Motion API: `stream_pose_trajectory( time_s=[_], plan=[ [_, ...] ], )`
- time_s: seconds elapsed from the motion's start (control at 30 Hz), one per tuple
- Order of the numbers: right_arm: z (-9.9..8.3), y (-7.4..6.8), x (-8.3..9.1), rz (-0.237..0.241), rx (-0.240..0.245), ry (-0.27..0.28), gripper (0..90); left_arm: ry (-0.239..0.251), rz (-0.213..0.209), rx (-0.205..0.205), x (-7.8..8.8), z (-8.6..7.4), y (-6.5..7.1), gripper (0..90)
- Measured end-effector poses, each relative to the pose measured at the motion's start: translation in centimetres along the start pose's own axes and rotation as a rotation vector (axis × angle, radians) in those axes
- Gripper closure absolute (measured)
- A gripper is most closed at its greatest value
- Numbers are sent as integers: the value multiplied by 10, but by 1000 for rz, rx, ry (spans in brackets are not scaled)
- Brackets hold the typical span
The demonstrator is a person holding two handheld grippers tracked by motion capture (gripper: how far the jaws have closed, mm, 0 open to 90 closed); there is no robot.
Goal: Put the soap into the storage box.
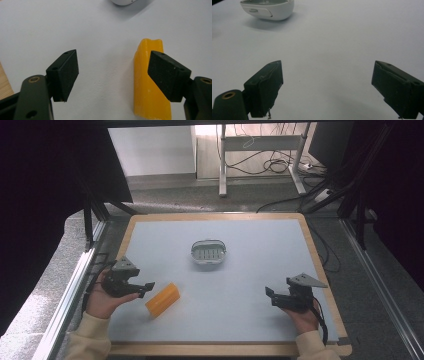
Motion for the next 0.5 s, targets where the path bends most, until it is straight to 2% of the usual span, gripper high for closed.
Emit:
stream_pose_trajectory(
  time_s=[0.33, 0.5],
  plan=[
    [-3, 1, -3, -14, 16, -22, 104, -12, 9, -16, 1, 2, 7, 248],
    [-4, 1, -4, -25, 31, -33, 104, -18, -1, -35, 2, 5, 16, 246]
  ],
)
Point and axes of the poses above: each handheld gripper's, and its own axes: x roughly backward along the jaws, z roughly out of its top, y roughly to its right, the point moved 10 cm from there along -x, roughly forward along the jaws, and after that the axes turned 11 degrees about -y, right-handed, at the moved point
